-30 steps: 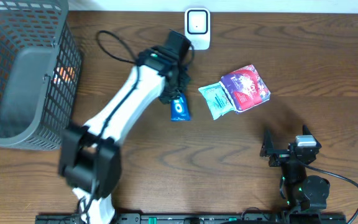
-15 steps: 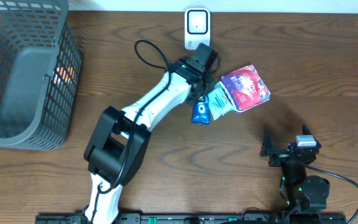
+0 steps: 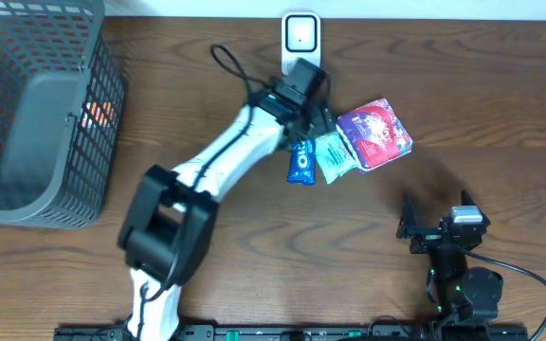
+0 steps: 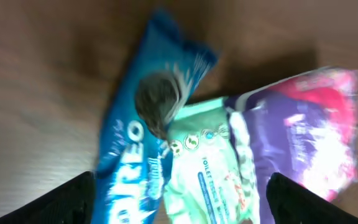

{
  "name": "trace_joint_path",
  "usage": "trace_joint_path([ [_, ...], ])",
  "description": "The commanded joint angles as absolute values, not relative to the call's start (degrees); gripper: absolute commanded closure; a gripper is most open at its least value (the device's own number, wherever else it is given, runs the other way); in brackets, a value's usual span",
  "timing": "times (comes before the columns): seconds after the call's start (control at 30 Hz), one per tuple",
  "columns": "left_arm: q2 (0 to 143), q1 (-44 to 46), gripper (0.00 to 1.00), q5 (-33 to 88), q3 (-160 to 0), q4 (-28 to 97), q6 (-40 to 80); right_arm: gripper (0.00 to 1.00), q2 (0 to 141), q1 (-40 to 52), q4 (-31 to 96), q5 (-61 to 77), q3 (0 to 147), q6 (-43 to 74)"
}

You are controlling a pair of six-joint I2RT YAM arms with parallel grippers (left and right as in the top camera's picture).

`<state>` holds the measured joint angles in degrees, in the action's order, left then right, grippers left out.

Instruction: Scan the item barcode

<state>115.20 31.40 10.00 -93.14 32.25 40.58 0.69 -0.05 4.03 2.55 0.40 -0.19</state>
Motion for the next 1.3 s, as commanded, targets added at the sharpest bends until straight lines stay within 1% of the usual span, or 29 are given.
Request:
trace_joint_path([
  [0.0,104.3,26.6,0.12,9.2,-93.7,33.6,26.6,0.01,0.4,-0.4,4.3,2.2,0.3,0.8],
  [0.1,97.9,20.3,0.12,7.5,-93.7,36.5,23.9,0.01,0.4,-0.4,4.3,2.2,0.3,0.8],
  [0.33,86.8,-4.0,0.12,7.5,-93.7,39.1,21.9,0.01,0.4,-0.4,4.3,2.2,0.3,0.8],
  [0.47,86.3,-17.9,0.12,7.5,-93.6,38.5,17.5,0.01,0.4,-0.4,4.3,2.2,0.3,0.8],
  [0.63,89.5,-29.5,0.12,7.5,-93.6,38.5,17.0,0.01,0.4,-0.4,4.3,2.2,0.3,0.8],
  [0.77,94.0,-34.9,0.12,7.5,-93.6,38.7,16.9,0.00,0.4,-0.4,4.3,2.2,0.3,0.8],
  [0.87,97.8,-36.8,0.12,9.5,-93.6,38.8,14.8,0.01,0.4,-0.4,4.3,2.2,0.3,0.8],
  [1.07,105.2,-36.5,0.11,25.4,-93.6,38.2,4.8,0.01,0.4,-0.4,4.3,2.2,0.3,0.8],
  [1.13,107.5,-36.1,0.10,27.7,-93.6,37.4,3.4,0.01,0.4,-0.4,4.3,2.2,0.3,0.8],
  [1.27,111.5,-35.4,0.10,27.7,-93.6,35.9,3.4,0.01,0.4,-0.4,4.3,2.2,0.3,0.8],
])
